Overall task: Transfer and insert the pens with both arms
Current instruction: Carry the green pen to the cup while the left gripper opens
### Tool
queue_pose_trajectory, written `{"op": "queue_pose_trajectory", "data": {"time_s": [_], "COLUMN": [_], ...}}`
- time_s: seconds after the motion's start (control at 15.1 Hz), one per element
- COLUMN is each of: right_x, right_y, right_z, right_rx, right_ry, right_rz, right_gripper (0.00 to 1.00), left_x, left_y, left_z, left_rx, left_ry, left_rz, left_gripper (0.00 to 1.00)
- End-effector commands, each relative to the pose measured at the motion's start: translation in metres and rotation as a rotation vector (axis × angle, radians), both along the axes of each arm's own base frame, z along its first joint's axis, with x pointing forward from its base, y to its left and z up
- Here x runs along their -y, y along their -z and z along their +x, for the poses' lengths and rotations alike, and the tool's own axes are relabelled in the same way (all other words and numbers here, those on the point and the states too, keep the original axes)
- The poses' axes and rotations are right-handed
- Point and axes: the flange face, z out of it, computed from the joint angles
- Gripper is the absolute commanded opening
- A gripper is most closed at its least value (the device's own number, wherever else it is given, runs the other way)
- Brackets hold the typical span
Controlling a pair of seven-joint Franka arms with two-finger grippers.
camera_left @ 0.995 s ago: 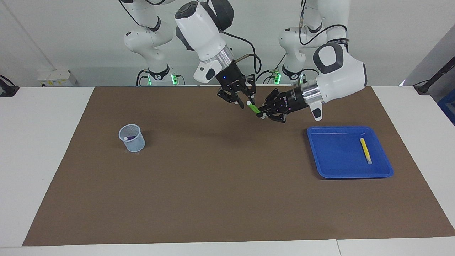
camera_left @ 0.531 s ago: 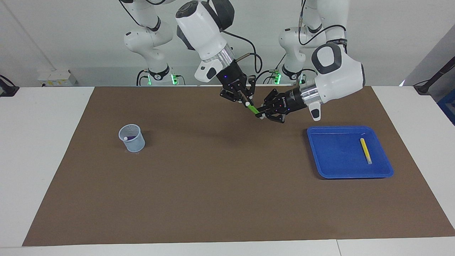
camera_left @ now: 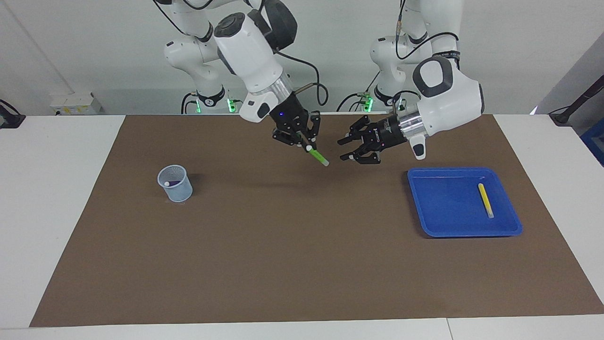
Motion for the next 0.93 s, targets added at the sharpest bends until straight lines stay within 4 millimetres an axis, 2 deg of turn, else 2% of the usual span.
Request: {"op": "queue_pose_trajectory", "data": {"time_s": [0.0, 0.27, 0.46, 0.6, 0.73, 0.86], "right_x": [0.038, 0.120, 0.179, 0.220, 0.253, 0.264], "right_y": [0.003, 0.008, 0.014, 0.026, 0.040, 0.059], "right_z": [0.003, 0.005, 0.007, 0.004, -0.002, -0.012], "right_rx": [-0.026, -0.086, -0.108, -0.121, -0.120, -0.090], "right_ry": [-0.092, -0.282, -0.411, -0.465, -0.505, -0.527], "right_rz": [-0.116, -0.318, -0.419, -0.437, -0.436, -0.457], "right_gripper": [0.00, 0.00, 0.00, 0.00, 0.00, 0.00], "left_x": [-0.006, -0.024, -0.066, -0.099, -0.131, -0.168], "left_y": [-0.006, 0.004, 0.022, 0.033, 0.036, 0.040], "left_z": [-0.004, -0.006, -0.009, -0.012, -0.014, -0.015], "left_rx": [0.037, 0.201, 0.378, 0.462, 0.539, 0.600], "left_ry": [-0.030, 0.084, 0.232, 0.369, 0.506, 0.639], "left_rz": [0.003, 0.021, 0.088, 0.166, 0.196, 0.261], "left_gripper": [1.00, 1.00, 1.00, 1.00, 1.00, 1.00]}}
